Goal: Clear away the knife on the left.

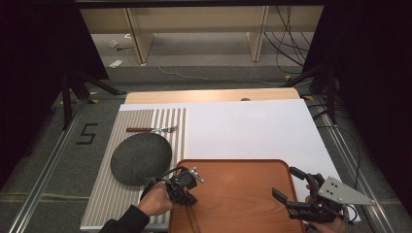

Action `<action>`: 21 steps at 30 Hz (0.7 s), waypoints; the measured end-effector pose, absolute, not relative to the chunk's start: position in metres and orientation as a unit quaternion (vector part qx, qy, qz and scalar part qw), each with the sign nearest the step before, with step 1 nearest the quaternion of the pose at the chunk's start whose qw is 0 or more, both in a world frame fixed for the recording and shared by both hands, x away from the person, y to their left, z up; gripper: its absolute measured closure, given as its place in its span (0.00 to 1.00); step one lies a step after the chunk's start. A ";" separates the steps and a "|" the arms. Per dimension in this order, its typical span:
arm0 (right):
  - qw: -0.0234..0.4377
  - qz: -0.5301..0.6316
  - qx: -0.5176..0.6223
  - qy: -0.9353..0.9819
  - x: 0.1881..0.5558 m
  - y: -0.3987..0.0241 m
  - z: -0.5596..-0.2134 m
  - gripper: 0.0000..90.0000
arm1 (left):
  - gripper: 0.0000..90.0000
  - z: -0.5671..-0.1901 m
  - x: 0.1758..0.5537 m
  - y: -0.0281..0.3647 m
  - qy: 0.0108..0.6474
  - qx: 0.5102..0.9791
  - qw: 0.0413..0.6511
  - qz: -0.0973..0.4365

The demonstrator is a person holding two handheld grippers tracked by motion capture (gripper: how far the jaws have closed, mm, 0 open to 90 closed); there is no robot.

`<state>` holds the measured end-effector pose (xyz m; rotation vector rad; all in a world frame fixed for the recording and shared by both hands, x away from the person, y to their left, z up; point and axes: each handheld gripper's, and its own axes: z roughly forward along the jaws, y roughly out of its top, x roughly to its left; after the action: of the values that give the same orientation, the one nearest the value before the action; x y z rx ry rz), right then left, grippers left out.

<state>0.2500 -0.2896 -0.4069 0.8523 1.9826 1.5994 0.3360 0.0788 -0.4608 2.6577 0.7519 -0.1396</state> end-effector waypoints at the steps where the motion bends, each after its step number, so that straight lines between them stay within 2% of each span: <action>1: 0.225 0.580 0.310 0.719 0.250 -0.290 -0.407 0.18 | 1.00 -0.461 0.336 0.082 0.267 0.945 0.183 -0.054; 21: 0.225 0.580 0.309 0.719 0.250 -0.289 -0.407 0.18 | 1.00 -0.460 0.340 0.102 0.285 0.943 0.168 -0.045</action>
<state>0.2499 -0.2893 -0.4069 0.8531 1.9843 1.5984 0.3396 0.1022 -0.4596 2.6814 0.8099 -0.1285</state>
